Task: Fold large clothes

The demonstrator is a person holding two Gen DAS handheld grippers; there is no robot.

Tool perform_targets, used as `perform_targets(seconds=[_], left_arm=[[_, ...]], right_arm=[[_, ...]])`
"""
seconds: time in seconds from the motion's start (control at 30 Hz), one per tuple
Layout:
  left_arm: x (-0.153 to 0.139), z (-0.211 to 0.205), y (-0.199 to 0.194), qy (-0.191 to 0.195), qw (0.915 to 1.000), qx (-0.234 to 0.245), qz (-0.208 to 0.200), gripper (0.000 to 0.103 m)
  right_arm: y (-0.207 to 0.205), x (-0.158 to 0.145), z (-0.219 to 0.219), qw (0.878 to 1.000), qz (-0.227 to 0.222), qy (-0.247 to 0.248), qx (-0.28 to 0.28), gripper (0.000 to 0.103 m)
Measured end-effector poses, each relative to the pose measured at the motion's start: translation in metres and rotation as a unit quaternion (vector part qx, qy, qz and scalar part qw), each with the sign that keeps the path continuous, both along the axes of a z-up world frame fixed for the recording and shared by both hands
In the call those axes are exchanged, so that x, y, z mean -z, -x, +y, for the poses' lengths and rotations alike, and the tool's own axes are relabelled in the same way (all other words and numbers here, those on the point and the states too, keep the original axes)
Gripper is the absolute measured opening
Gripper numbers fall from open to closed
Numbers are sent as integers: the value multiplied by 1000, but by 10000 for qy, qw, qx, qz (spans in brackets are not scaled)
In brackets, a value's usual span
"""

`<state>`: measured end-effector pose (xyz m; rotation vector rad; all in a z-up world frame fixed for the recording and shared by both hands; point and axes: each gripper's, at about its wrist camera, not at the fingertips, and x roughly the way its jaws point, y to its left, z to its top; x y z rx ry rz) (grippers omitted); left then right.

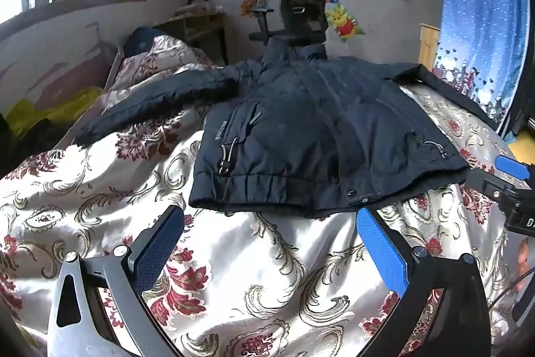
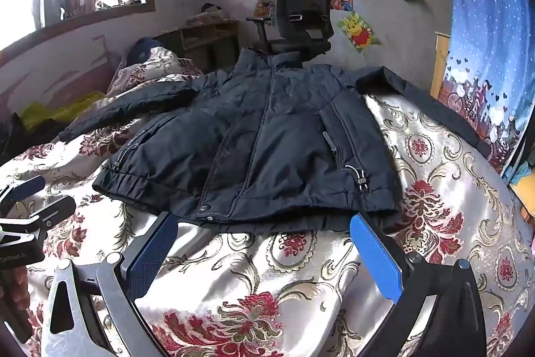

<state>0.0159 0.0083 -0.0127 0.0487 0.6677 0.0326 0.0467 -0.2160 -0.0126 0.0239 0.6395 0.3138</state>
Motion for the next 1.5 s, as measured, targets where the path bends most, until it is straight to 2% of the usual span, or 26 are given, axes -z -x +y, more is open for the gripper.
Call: perform_targets(seconds=[0.2,0.4,0.6,0.73,0.9,1.03,1.13,1.27,1.4,1.5], left_arm=[[2,9,-12,19,9994,-196,289,101],[-6,16,-23,-20,9993,-235,297,101],[-15,24,-37,-136,9989,-220,391,101],[-27,30,-55,-396,9977,-275,482,101],[-46,40,-82,-755,9947,-280,632,101],[-51,49,-106,-912,9913,-384,869,101],[-55,58,-122,-862,9914,-428,891,101],[-50,56,-147,-1039,9899,-350,898,101],[-34,50,-182,-1263,9863,-308,1020,101],[-26,51,-208,-1115,9861,-375,1174,101]], right_arm=[[-13,0,-1,9994,335,-103,34,103],[-24,-22,6,9986,477,38,-206,103],[-61,-51,10,9944,879,415,-422,103],[-88,-68,9,9890,1253,671,-419,103],[-124,-93,7,9825,1674,822,49,103],[-162,-105,2,9684,2394,243,655,103],[-186,-107,5,9595,2686,38,846,103],[-219,-105,15,9642,2546,20,748,103],[-259,-88,15,9707,2251,-116,835,103],[-285,-73,7,9734,2053,-101,1015,103]])
